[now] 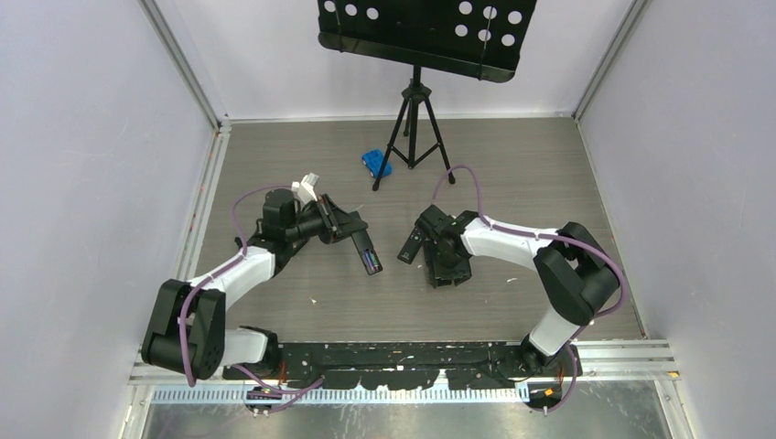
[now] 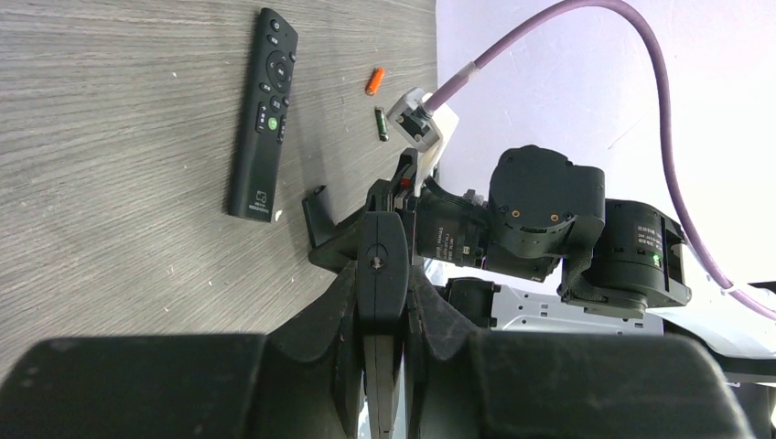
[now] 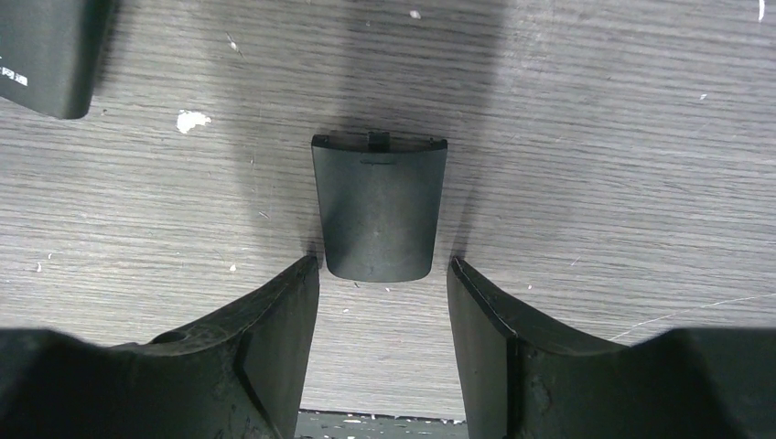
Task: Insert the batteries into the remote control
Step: Pick up the battery cover at the center of the board.
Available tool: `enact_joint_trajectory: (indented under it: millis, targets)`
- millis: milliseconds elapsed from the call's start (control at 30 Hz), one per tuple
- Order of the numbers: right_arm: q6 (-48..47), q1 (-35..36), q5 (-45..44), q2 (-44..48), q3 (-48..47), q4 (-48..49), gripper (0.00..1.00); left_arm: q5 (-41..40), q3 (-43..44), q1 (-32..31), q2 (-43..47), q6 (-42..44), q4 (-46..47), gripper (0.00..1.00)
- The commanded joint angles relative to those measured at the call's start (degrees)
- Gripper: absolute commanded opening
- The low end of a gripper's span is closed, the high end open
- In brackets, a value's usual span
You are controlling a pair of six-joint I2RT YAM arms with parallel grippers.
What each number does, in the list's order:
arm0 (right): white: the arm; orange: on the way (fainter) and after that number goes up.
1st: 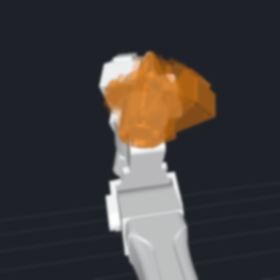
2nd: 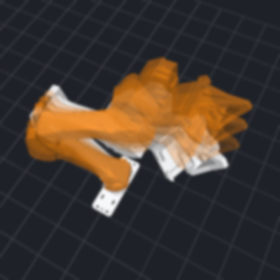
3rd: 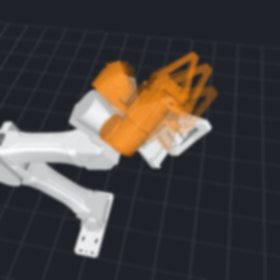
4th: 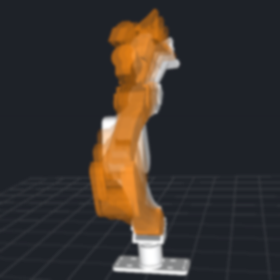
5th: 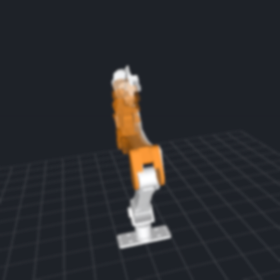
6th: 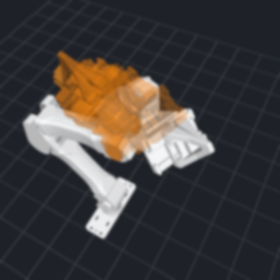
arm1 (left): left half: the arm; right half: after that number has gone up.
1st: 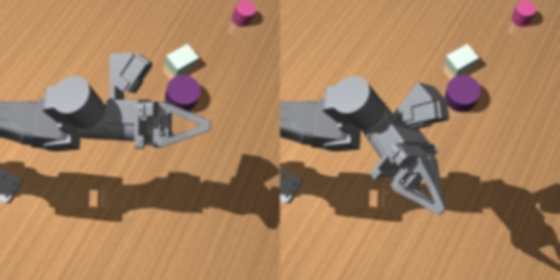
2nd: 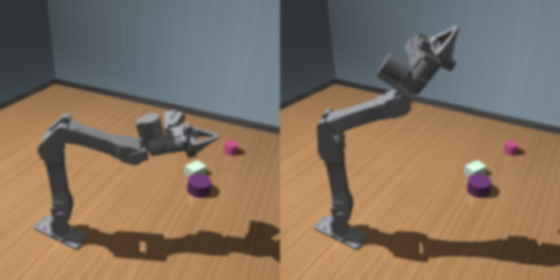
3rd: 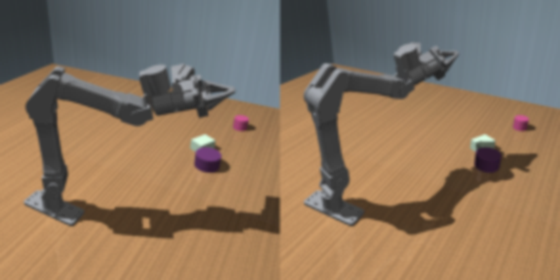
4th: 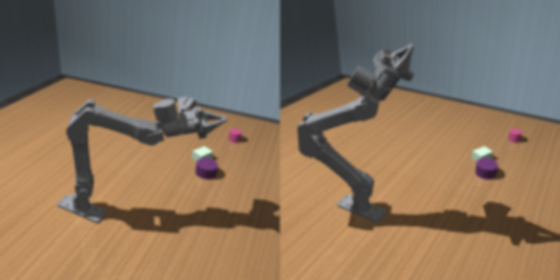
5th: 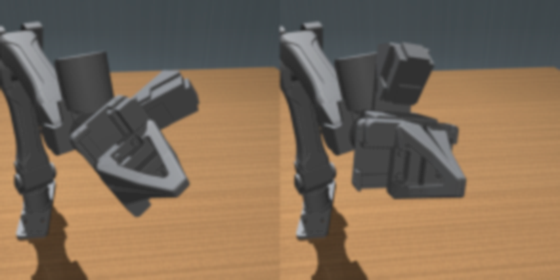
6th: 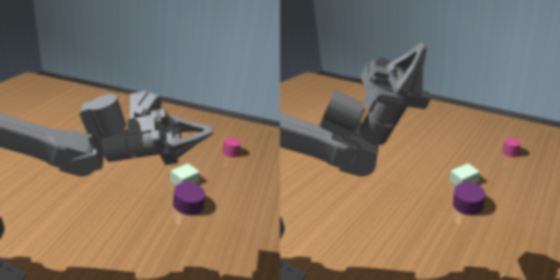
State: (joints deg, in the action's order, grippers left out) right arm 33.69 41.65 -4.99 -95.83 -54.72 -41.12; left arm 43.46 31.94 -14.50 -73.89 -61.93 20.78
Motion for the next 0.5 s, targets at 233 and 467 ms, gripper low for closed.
enact_joint_trajectory:
  millis: [233, 467]
  targets:
    - [-0.4, -0.2, -7.6, -2.3, 5.9, 10.5, 0.6, -0.2, 1.8, -1.0, -1.3, 0.8, 4.3, 0.0]
    - [0.7, -0.2, -7.9, -1.2, 6.8, 12.2, 0.61, -0.5, 2.1, -1.5, -1.1, 0.6, 4.4, 0.0]
